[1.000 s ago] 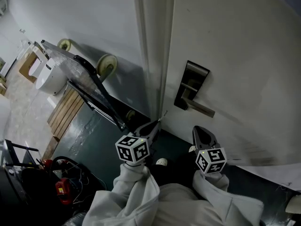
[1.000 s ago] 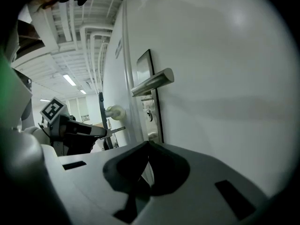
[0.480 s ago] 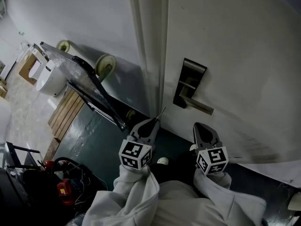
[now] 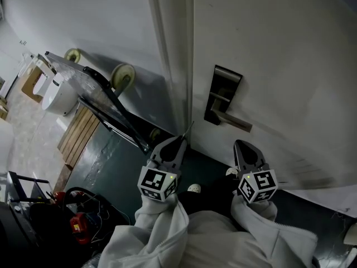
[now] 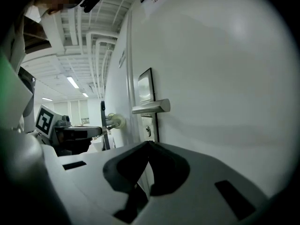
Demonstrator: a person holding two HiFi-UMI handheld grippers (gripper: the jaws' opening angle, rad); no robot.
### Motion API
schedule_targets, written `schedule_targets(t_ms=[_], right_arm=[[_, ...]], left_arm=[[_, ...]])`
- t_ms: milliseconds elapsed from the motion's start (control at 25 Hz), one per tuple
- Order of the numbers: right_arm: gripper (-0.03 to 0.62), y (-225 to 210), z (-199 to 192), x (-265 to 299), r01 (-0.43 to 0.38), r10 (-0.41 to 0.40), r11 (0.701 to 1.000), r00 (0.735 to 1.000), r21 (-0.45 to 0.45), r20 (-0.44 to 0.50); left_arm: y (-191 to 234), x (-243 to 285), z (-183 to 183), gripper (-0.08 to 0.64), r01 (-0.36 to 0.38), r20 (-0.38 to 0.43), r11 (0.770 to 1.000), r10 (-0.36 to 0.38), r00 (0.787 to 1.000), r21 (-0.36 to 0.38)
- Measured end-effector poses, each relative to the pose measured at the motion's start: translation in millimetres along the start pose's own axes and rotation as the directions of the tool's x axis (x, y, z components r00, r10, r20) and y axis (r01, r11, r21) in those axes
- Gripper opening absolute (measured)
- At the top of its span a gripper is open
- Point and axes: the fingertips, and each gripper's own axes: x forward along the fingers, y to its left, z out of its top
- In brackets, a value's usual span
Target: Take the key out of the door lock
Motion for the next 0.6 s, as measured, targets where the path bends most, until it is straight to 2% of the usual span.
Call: schedule_targets(t_ms=[280,600], right_arm=[[0.051,-9,1,-6,0.006,-0.006,1.000,1.000,0.025,0.010],[0.051,-12,0,-9,0.011,-0.011,1.000,1.000,0.020,0.007]], left_arm=[[-5,4,-5,0.028,0.021,-0.012,0.998,-0.022,1.000,-0.055],[-15,10,-7,0.028,0.044,-0.021,0.998,-0.045,0.999,-0.053]])
